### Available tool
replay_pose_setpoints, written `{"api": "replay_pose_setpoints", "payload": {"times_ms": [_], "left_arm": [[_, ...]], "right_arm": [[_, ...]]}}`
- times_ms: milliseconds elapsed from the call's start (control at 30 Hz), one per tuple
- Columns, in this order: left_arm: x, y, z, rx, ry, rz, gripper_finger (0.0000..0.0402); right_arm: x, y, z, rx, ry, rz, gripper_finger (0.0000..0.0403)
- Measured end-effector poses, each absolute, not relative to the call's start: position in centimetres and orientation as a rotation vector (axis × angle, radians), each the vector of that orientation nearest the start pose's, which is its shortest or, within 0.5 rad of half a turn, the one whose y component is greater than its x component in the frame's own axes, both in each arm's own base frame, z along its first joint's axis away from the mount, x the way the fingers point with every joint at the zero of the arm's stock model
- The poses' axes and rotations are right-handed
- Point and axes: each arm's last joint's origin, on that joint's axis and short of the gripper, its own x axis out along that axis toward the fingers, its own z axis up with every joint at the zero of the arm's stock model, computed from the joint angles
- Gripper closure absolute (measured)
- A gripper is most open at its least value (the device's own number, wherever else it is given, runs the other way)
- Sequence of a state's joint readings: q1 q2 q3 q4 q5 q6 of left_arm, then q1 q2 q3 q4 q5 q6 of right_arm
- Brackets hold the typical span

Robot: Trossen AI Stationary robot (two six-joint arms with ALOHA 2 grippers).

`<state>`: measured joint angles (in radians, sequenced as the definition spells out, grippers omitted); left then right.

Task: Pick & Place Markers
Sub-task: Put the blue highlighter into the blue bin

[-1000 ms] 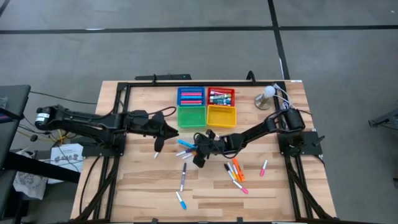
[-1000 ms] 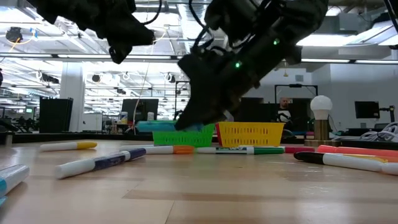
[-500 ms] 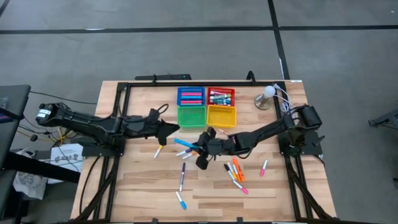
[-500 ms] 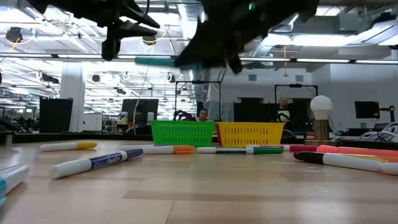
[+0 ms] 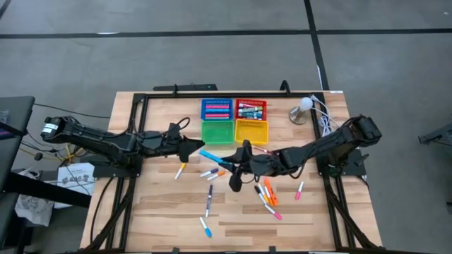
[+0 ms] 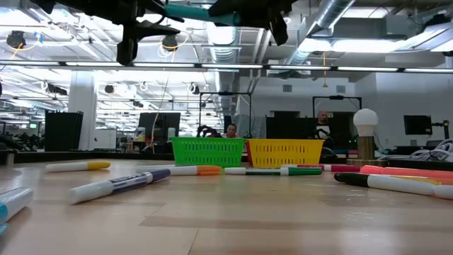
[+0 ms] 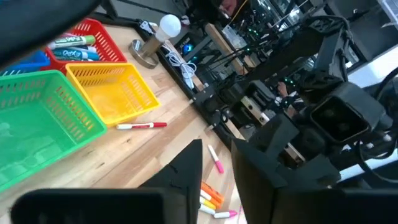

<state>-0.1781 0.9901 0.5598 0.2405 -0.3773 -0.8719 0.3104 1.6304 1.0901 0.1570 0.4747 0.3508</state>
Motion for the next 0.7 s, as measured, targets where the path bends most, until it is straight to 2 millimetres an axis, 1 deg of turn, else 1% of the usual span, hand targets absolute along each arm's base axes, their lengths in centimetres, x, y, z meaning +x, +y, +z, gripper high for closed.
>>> {"api": "replay_pose_setpoints", "payload": {"times_ms": [100, 233, 433, 600, 700], "left_arm": [[21.4, -2.8, 25.9, -0.816, 0.089, 0.250, 0.0294], [21.5, -2.9, 25.9, -0.819, 0.105, 0.212, 0.0261], [21.5, -3.1, 26.0, -0.835, 0.122, 0.153, 0.0215], [21.8, -3.2, 26.0, -0.844, 0.120, 0.117, 0.0195], [22.4, -3.4, 25.9, -0.874, 0.104, 0.087, 0.0190]], "right_arm": [[35.0, 10.5, 25.4, 0.203, 0.335, -0.208, 0.0341], [34.7, 11.1, 25.3, 0.208, 0.334, -0.208, 0.0341], [34.6, 11.1, 25.2, 0.193, 0.345, -0.239, 0.0340], [34.6, 10.9, 25.0, 0.190, 0.365, -0.252, 0.0340], [34.7, 10.6, 25.0, 0.192, 0.364, -0.259, 0.0340]]}}
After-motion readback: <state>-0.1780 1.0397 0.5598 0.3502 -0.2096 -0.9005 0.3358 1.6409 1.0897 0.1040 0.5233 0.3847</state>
